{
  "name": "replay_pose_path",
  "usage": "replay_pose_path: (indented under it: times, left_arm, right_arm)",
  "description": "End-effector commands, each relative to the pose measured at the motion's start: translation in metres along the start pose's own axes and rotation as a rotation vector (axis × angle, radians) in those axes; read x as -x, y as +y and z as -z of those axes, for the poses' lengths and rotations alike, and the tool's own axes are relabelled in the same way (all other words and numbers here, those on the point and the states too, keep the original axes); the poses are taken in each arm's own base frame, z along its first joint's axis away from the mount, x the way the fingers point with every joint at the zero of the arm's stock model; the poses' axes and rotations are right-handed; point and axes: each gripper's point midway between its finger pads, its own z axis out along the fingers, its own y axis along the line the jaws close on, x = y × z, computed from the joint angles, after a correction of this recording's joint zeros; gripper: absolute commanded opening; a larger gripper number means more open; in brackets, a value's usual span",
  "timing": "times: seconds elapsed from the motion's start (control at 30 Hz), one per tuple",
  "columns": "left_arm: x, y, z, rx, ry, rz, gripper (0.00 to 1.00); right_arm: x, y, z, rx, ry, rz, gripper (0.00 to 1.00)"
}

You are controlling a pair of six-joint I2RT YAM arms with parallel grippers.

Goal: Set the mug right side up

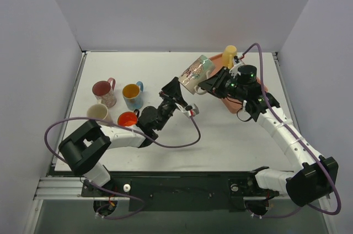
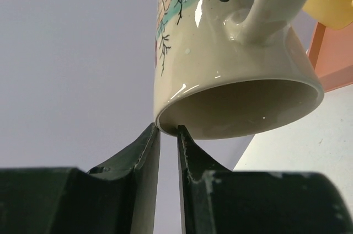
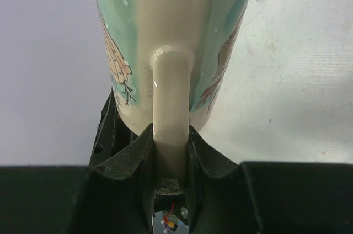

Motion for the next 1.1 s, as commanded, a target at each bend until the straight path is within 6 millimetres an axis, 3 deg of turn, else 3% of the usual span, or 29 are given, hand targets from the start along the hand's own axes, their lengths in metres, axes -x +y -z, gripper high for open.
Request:
replay_pose_path:
  times: [0.0, 0.27, 0.4, 0.73, 1.07]
  left_arm:
    - [0.029, 0.040, 0.008, 0.078, -0.121, 0.008, 0.00]
    - [0.044, 0.038, 0.030, 0.015, -0.212, -0.002, 0.00]
    - [0.040, 0.045, 0.031, 0.048, -0.189, 0.006, 0.00]
    - [0.035, 0.051, 0.022, 0.074, -0.150, -0.012, 0.33]
    - [0.038, 0.039, 0.009, 0.024, -0.149, -0.027, 0.40]
  right_arm:
    - [0.006, 0.032, 0.006, 0.119, -0.018, 0.076, 0.00]
    - [-0.004, 0.023, -0.001, 0.101, 0.020, 0.066, 0.00]
    - [-0.006, 0.026, 0.001, 0.112, 0.021, 0.072, 0.00]
    - [-0.006, 0.035, 0.003, 0.132, 0.015, 0.081, 0.00]
    - [-0.005, 0.047, 0.006, 0.166, 0.015, 0.079, 0.00]
